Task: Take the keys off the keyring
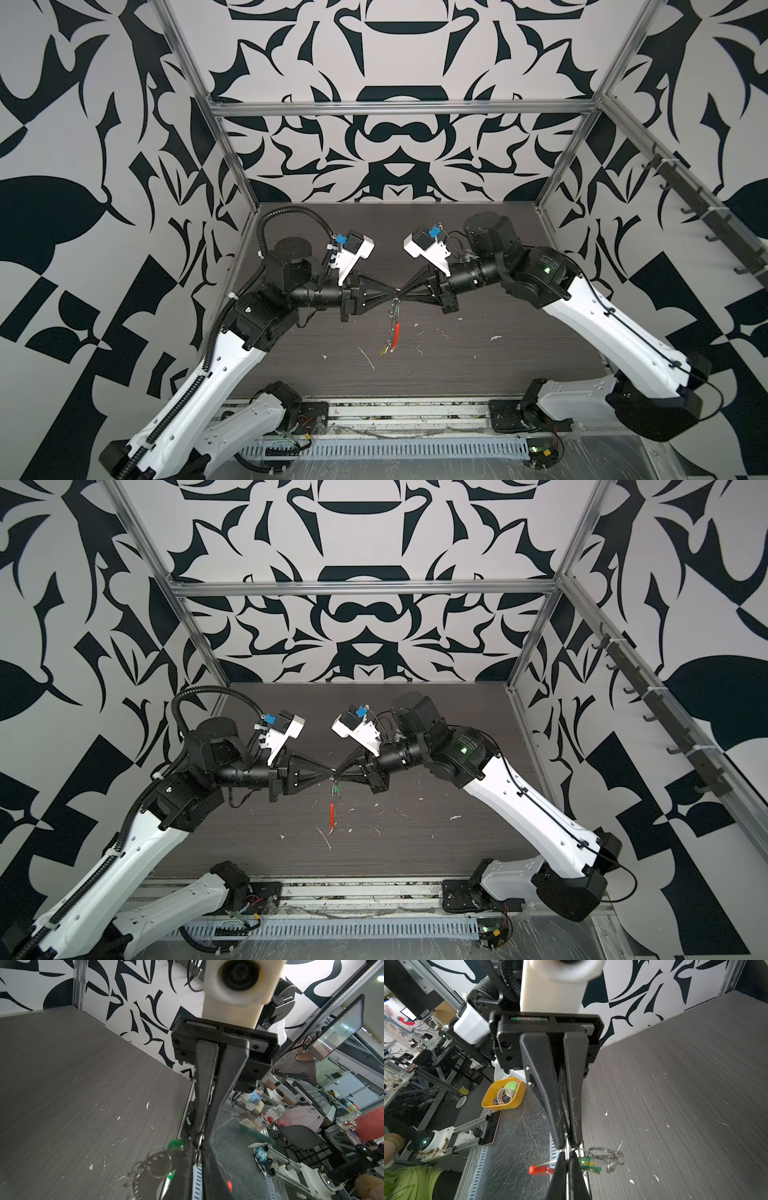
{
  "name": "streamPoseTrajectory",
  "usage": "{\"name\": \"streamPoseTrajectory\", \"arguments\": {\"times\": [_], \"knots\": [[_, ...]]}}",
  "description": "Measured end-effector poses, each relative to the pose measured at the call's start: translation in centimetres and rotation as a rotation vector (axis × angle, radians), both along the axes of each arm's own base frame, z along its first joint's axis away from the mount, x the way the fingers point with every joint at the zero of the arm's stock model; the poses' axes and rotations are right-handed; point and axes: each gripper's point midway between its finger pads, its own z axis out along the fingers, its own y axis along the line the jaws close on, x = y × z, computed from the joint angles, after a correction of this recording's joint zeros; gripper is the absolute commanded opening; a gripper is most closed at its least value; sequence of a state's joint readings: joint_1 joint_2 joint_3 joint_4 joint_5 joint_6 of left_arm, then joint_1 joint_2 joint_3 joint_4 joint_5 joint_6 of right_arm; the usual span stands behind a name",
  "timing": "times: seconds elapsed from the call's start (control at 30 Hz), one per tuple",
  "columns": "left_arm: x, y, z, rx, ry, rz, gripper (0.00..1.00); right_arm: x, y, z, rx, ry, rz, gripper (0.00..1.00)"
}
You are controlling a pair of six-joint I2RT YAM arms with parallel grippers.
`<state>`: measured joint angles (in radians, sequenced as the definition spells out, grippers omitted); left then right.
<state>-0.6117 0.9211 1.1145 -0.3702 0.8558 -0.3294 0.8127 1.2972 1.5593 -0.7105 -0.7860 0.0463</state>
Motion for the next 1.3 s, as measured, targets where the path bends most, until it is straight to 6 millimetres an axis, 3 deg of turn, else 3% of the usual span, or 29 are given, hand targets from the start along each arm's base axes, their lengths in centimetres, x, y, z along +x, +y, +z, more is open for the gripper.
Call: {"name": "streamPoseTrajectory", "arguments": {"times": [0.33,0.47,0.6,0.8,1.07,1.3], "knots": [[0.5,-0.2,-0.5,0.017,0.01,0.004,0.0,0.2,0.2,-0.5,-0.04,0.026,-0.006,0.01],[0.5,0.2,-0.2,-0.012,-0.039,0.035,0.0,0.5,0.4,-0.2,-0.037,-0.029,-0.041,0.3],[0.4,0.8,0.1,-0.048,-0.097,0.075,0.0,1.4,0.0,0.1,0.002,-0.108,-0.126,0.43],[0.2,1.4,0.9,-0.104,-0.171,0.115,0.0,2.6,-2.0,0.5,0.066,-0.212,-0.28,0.45],[-0.6,1.5,2.0,-0.154,-0.208,0.08,0.0,1.5,-0.9,-1.5,0.118,-0.204,-0.187,0.5],[-1.3,1.3,2.1,-0.171,-0.197,0.026,0.0,0.7,-0.4,-1.4,0.141,-0.195,-0.128,0.51]]}}
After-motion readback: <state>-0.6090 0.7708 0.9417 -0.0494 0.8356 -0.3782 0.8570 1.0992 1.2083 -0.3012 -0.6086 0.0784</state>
